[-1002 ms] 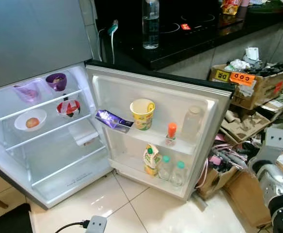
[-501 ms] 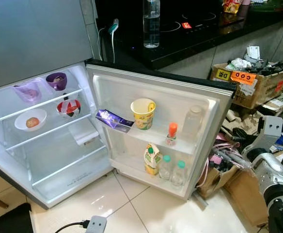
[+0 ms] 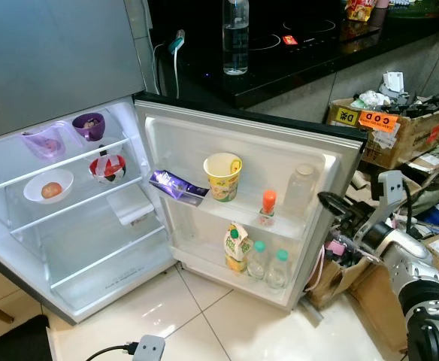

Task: Restocking fridge

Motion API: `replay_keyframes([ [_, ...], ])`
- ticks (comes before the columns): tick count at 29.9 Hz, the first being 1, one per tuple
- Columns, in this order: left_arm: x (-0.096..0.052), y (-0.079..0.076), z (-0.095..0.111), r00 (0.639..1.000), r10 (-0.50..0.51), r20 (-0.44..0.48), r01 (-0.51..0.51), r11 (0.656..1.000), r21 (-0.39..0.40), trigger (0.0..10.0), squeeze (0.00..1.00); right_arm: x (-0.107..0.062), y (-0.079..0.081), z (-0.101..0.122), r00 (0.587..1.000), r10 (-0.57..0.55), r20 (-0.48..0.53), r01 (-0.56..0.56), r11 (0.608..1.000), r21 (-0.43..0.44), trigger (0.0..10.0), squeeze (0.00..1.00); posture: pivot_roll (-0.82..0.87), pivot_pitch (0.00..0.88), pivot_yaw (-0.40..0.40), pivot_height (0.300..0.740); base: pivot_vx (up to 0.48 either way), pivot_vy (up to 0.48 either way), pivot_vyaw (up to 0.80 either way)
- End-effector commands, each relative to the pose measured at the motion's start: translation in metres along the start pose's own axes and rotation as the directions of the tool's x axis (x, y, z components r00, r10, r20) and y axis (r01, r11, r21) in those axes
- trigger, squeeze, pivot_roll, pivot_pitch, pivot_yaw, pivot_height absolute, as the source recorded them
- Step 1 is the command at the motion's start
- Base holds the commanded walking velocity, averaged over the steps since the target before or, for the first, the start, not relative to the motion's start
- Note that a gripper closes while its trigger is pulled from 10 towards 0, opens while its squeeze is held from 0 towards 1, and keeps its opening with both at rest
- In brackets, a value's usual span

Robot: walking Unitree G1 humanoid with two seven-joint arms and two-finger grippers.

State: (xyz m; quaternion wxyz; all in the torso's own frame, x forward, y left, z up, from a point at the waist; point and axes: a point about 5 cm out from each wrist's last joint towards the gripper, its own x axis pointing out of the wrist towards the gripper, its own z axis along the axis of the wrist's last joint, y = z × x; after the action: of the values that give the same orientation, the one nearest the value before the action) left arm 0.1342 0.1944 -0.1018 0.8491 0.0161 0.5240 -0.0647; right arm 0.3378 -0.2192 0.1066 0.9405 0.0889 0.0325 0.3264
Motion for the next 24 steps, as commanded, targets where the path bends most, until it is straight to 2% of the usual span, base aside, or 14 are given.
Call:
replay_keyframes([
  [1, -0.003, 0.006, -0.009, 0.999, 0.014, -0.033, -0.014, 1.0, 0.002, 10.0, 0.0, 0.001, 0.004, -0.001, 0.999, 0.044, -0.004, -0.044, 0.999, 0.004, 10.0, 0.0, -0.04, 0.003, 0.029, 0.74, 0.0, 0.0, 0.0],
  [7, -0.002, 0.006, -0.008, 1.0, 0.009, -0.03, -0.009, 1.0, 0.006, 10.0, 0.0, -0.005, 0.005, -0.018, 0.994, 0.031, -0.105, -0.031, 1.0, 0.0, 10.0, 0.0, -0.04, 0.007, 0.028, 0.74, 0.0, 0.0, 0.0],
  [10, -0.002, 0.005, -0.009, 0.999, 0.006, -0.031, -0.006, 1.0, 0.005, 10.0, 0.0, -0.017, 0.014, -0.039, 0.963, 0.143, -0.227, -0.144, 0.989, 0.012, 10.0, 0.0, -0.04, 0.007, 0.027, 0.74, 0.0, 0.0, 0.0],
  [12, -0.003, 0.005, -0.009, 0.999, 0.006, -0.033, -0.006, 1.0, 0.001, 10.0, 0.0, -0.029, 0.027, -0.056, 0.903, 0.288, -0.318, -0.282, 0.957, 0.066, 10.0, 0.0, -0.04, 0.008, 0.026, 0.74, 0.0, 0.0, 0.0],
  [13, -0.003, 0.005, -0.009, 0.999, 0.006, -0.033, -0.006, 1.0, 0.001, 10.0, 0.0, -0.029, 0.027, -0.056, 0.903, 0.288, -0.318, -0.282, 0.957, 0.066, 10.0, 0.0, -0.04, 0.008, 0.026, 0.74, 0.0, 0.0, 0.0],
  [14, -0.003, 0.005, -0.01, 0.999, 0.006, -0.033, -0.006, 1.0, -0.002, 10.0, 0.0, -0.035, 0.032, -0.063, 0.868, 0.34, -0.361, -0.332, 0.939, 0.085, 10.0, 0.0, -0.04, 0.008, 0.026, 0.74, 0.0, 0.0, 0.0],
  [15, -0.003, 0.005, -0.01, 0.999, 0.008, -0.033, -0.008, 1.0, -0.004, 10.0, 0.0, -0.045, 0.036, -0.075, 0.814, 0.377, -0.441, -0.37, 0.923, 0.107, 10.0, 0.0, -0.04, 0.008, 0.026, 0.74, 0.0, 0.0, 0.0],
  [16, -0.003, 0.005, -0.01, 0.999, 0.009, -0.033, -0.009, 1.0, -0.005, 10.0, 0.0, -0.061, 0.04, -0.095, 0.732, 0.387, -0.561, -0.385, 0.914, 0.128, 10.0, 0.0, -0.05, 0.008, 0.026, 0.74, 0.0, 0.0, 0.0],
  [17, -0.003, 0.005, -0.01, 0.999, 0.009, -0.033, -0.009, 1.0, -0.005, 10.0, 0.0, -0.061, 0.04, -0.095, 0.732, 0.387, -0.561, -0.385, 0.914, 0.128, 10.0, 0.0, -0.05, 0.008, 0.026, 0.74, 0.0, 0.0, 0.0],
  [18, -0.003, 0.005, -0.01, 0.999, 0.009, -0.033, -0.009, 1.0, -0.005, 10.0, 0.0, -0.067, 0.04, -0.102, 0.708, 0.378, -0.596, -0.374, 0.917, 0.138, 10.0, 0.0, -0.05, 0.008, 0.026, 0.74, 0.0, 0.0, 0.0],
  [20, -0.003, 0.005, -0.01, 0.999, 0.009, -0.033, -0.009, 1.0, -0.005, 10.0, 0.0, -0.067, 0.04, -0.102, 0.708, 0.378, -0.596, -0.374, 0.917, 0.138, 10.0, 0.0, -0.05, 0.008, 0.026, 0.74, 0.0, 0.0, 0.0],
  [22, -0.003, 0.005, -0.01, 0.999, 0.009, -0.033, -0.009, 1.0, -0.005, 10.0, 0.0, -0.073, 0.039, -0.111, 0.69, 0.341, -0.638, -0.339, 0.932, 0.131, 10.0, 0.0, -0.05, 0.007, 0.026, 0.74, 0.0, 0.0, 0.0],
  [23, -0.002, 0.004, -0.01, 0.999, 0.007, -0.034, -0.007, 1.0, -0.004, 10.0, 0.0, -0.082, 0.038, -0.124, 0.648, 0.263, -0.714, -0.285, 0.954, 0.093, 10.0, 0.0, -0.05, 0.008, 0.028, 0.74, 0.0, 0.0, 0.0],
  [24, -0.002, 0.004, -0.01, 0.999, 0.003, -0.035, -0.003, 1.0, -0.001, 10.0, 0.0, -0.093, 0.036, -0.138, 0.604, 0.139, -0.785, -0.207, 0.978, 0.014, 10.0, 0.0, -0.05, 0.007, 0.027, 0.74, 0.0, 0.0, 0.0],
])
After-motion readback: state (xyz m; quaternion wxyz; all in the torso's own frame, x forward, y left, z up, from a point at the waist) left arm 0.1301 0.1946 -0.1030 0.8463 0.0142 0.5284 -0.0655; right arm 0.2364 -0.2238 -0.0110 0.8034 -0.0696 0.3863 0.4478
